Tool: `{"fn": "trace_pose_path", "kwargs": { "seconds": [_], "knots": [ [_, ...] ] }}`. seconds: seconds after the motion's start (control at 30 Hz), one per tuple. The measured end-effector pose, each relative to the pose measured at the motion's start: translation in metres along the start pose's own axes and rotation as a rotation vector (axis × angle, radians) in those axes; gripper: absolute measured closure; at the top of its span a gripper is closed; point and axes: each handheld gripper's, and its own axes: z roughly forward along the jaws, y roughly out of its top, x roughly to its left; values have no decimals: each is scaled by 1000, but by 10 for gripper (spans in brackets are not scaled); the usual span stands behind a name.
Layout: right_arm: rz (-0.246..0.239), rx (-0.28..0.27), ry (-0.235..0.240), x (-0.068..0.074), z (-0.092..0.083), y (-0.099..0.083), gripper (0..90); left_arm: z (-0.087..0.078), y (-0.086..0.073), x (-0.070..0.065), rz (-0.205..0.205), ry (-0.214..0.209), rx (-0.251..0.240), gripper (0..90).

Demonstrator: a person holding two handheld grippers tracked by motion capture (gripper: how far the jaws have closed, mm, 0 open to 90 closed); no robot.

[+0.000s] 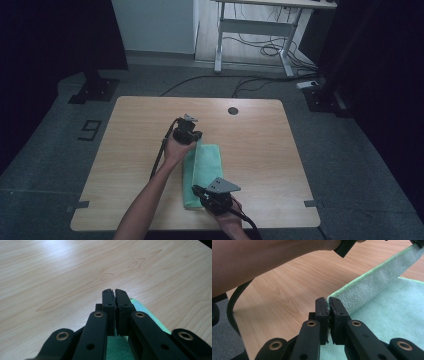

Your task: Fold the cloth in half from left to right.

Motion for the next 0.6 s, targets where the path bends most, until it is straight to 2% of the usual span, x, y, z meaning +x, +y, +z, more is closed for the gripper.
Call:
{"fn": "trace_pose_path", "kwargs": {
  "seconds": [0.2, 0.6],
  "knots": [
    [18, -4, -8, -7, -6, -4, 851, 9, 3, -6, 9, -7, 11, 871],
    [40, -5, -39, -17, -14, -14, 850, 27, 1, -9, 0, -16, 37, 868]
  ]
}}
